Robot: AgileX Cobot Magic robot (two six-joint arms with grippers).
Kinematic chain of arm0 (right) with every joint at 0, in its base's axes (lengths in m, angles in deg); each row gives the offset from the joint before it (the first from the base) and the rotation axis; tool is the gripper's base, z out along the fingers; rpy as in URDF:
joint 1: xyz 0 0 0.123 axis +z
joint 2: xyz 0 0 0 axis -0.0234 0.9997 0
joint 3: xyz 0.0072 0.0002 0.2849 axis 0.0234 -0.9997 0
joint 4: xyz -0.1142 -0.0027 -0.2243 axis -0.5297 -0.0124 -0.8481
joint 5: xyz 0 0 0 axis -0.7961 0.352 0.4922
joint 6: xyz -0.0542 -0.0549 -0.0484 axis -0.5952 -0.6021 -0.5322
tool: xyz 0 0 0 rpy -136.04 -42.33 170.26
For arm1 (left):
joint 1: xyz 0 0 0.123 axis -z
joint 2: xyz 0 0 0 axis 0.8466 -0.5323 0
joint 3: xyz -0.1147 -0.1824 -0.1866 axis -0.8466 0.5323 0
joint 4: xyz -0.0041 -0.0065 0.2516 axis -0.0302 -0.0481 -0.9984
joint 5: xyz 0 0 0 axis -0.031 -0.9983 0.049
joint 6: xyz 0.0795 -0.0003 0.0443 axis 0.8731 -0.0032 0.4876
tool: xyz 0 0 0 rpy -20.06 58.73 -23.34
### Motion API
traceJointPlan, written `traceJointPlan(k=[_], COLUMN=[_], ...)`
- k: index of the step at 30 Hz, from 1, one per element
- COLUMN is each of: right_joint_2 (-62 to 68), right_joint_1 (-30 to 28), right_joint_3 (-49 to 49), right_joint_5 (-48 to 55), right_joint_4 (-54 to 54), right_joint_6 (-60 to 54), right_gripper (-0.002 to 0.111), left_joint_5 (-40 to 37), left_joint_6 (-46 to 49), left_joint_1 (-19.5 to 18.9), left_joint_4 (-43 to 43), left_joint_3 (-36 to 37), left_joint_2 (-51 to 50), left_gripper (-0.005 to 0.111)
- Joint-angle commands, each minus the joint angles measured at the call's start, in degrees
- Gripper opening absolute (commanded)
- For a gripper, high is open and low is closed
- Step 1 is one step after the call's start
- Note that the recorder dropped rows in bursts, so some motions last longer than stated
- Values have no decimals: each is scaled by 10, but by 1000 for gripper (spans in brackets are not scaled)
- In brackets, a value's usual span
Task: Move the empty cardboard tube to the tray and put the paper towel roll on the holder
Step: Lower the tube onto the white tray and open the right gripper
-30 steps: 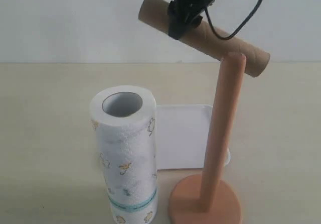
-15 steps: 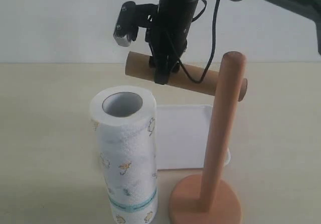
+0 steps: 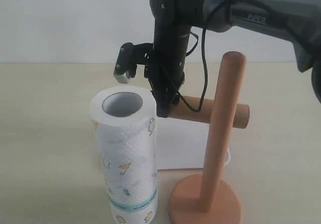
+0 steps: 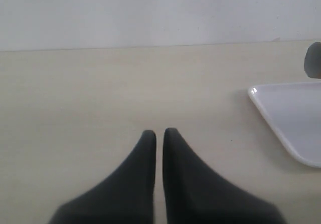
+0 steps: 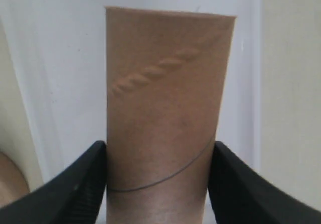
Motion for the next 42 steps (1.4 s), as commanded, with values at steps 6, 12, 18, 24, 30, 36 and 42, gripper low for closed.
traceJointPlan(k=[6,12,18,24,30,36,42], right_joint_2=[11,25,40,40,40,40,40], right_joint_1=[1,1,1,1,1,1,1], right_joint_3=[-12,-12,-12,-12,-12,-12,-12], right_joint_5=[1,1,-20,-42,-45,-52,-48], right_joint_4=[58,67,71,72,78,78,78], right_joint_6=[-6,-2,11,26,34,74,84], right_gripper=[0,0,0,1,35,64,64], left_joint_5=[4,4,4,4,4,4,4], left_joint_6=[1,1,1,1,1,1,1], left_joint_1=[-1,-1,-1,-1,-1,-1,-1], left_joint_4=[-1,-1,-1,-1,-1,-1,-1], left_joint_3=[2,2,2,2,2,2,2], left_joint_2=[1,1,1,1,1,1,1], left_gripper=[4,4,4,4,4,4,4])
